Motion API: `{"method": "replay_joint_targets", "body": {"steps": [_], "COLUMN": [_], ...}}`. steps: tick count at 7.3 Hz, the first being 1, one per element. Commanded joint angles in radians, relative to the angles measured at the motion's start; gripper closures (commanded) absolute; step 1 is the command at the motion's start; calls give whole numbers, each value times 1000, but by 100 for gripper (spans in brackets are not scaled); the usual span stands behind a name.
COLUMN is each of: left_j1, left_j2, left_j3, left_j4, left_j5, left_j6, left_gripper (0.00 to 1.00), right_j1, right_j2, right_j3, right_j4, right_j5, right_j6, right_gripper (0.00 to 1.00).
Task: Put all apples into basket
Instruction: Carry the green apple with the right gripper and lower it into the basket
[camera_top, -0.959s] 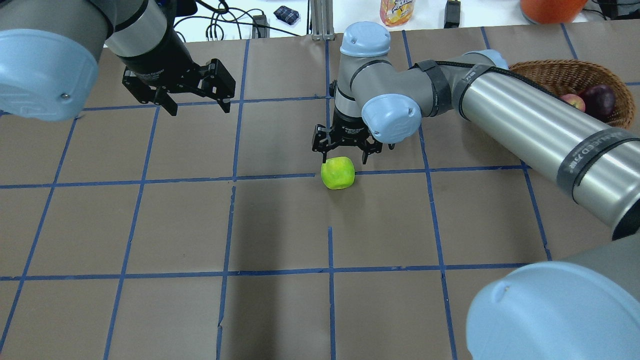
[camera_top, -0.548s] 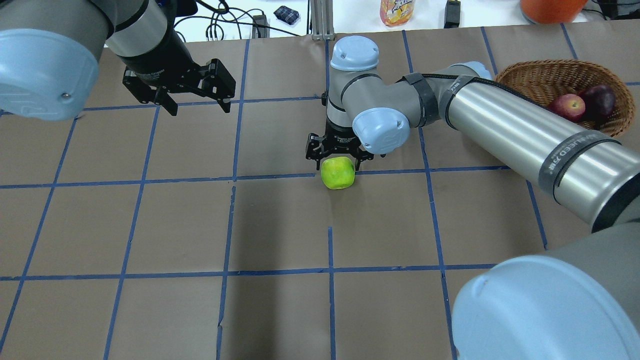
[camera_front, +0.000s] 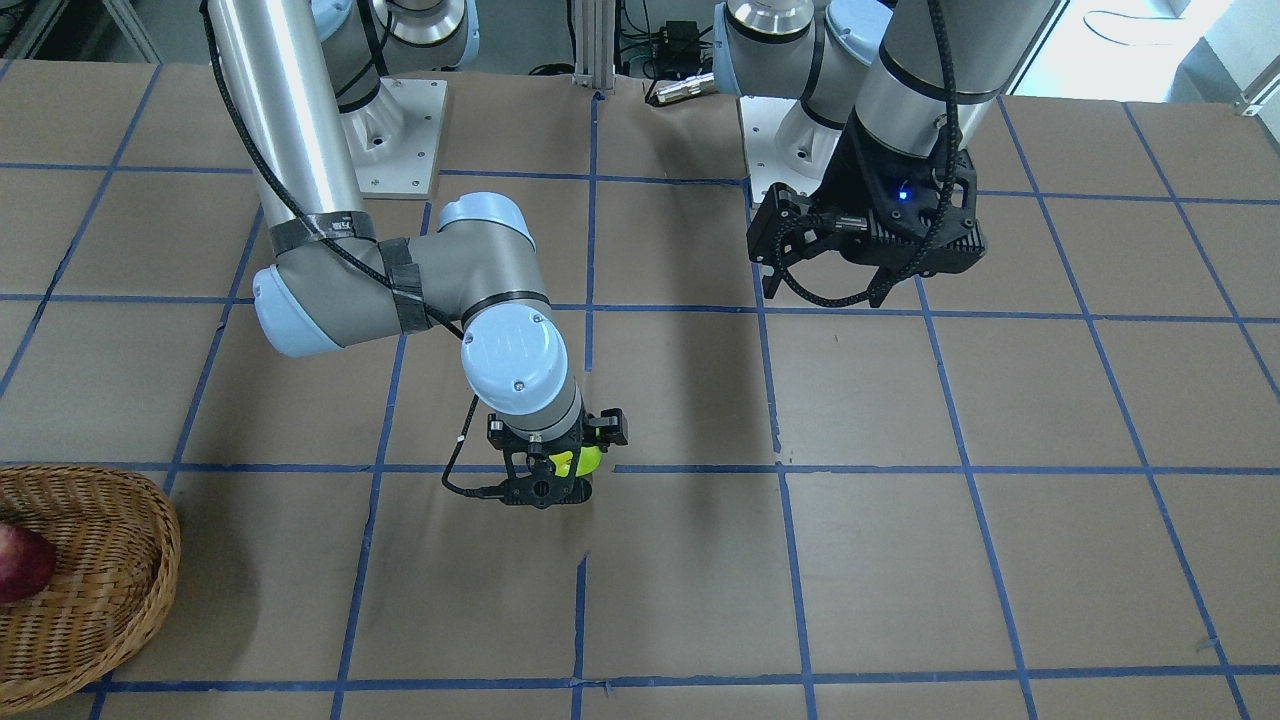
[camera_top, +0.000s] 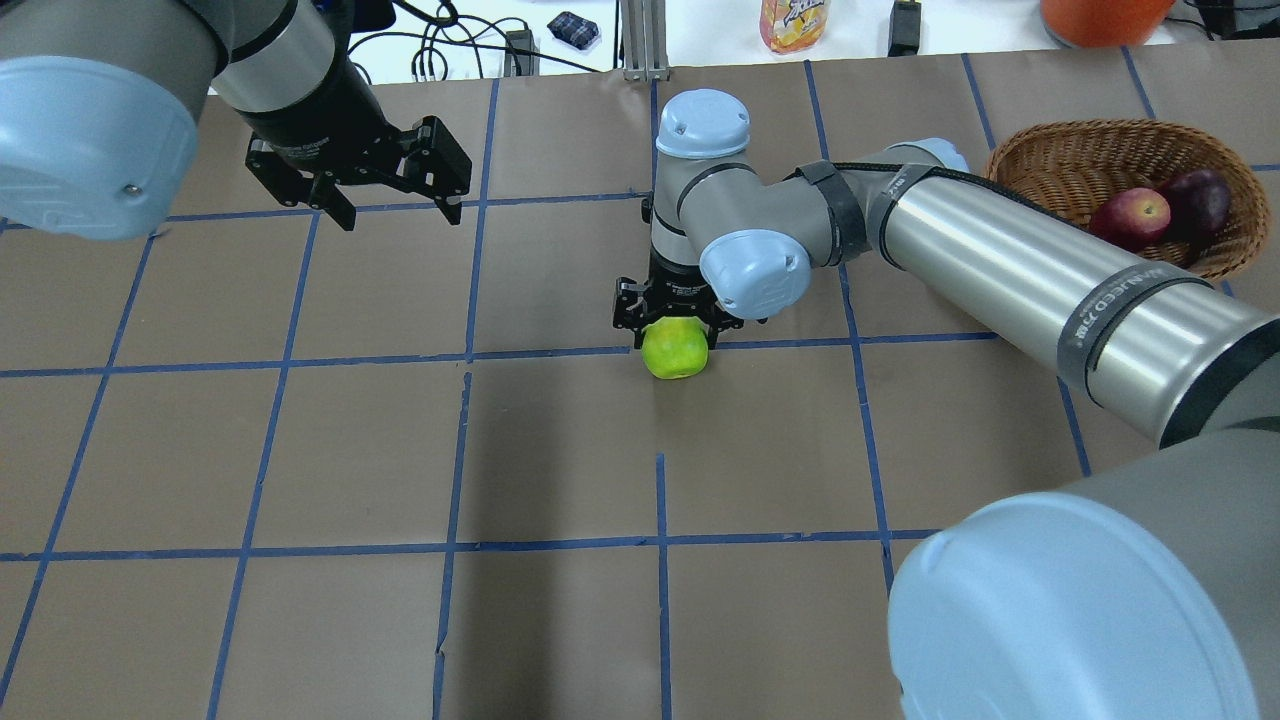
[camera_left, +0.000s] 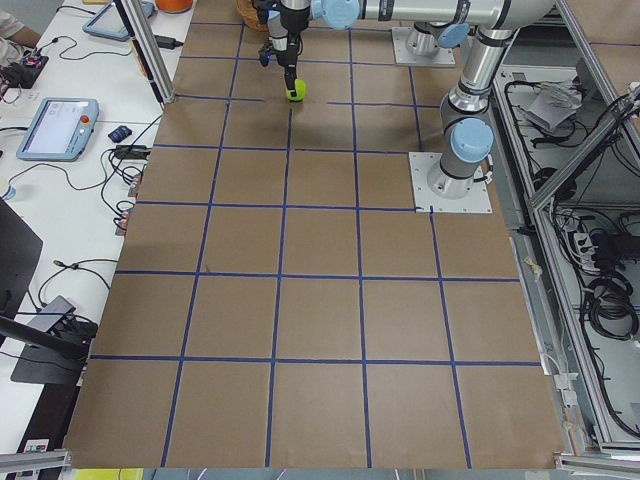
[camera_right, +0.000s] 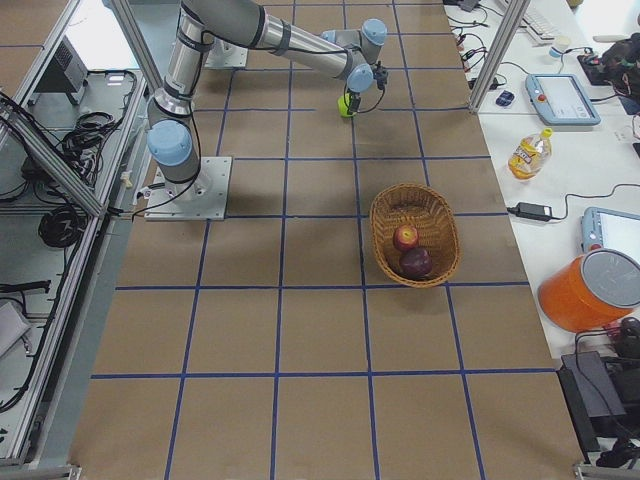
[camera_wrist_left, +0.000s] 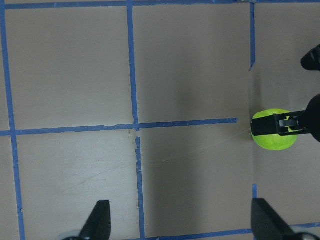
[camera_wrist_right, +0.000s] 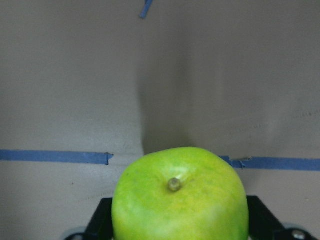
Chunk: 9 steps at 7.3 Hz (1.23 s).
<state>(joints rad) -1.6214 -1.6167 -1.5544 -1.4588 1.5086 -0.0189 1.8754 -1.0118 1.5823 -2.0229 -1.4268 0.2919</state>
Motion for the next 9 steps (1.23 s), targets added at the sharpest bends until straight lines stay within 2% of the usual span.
{"method": "replay_joint_targets", "body": {"steps": [1, 3, 4, 6, 7, 9], "left_j1": [0, 0, 0, 0, 0, 0], "left_j2": [-2, -2, -2, -3, -3, -5], "left_j3": [2, 2, 2, 4, 5, 7], "left_j4": [0, 0, 0, 0, 0, 0], "left_j5": [-1, -1, -1, 1, -1, 1], "left_j6": [0, 0, -1, 0, 0, 0], "left_gripper": [0, 0, 0, 0, 0, 0], "right_j1": [-2, -31, -86, -268, -327, -404], "right_j2": [-5, -65, -111, -119, -114, -94], "right_j3": [-1, -33, -89, -262, -319, -314], "right_j4": [-25, -7, 82, 304, 335, 326], "right_j5": [-9, -8, -8, -18, -56, -195], "right_j6": [0, -2, 1, -26, -36, -225], "right_gripper": [100, 100, 100, 100, 100, 100]}}
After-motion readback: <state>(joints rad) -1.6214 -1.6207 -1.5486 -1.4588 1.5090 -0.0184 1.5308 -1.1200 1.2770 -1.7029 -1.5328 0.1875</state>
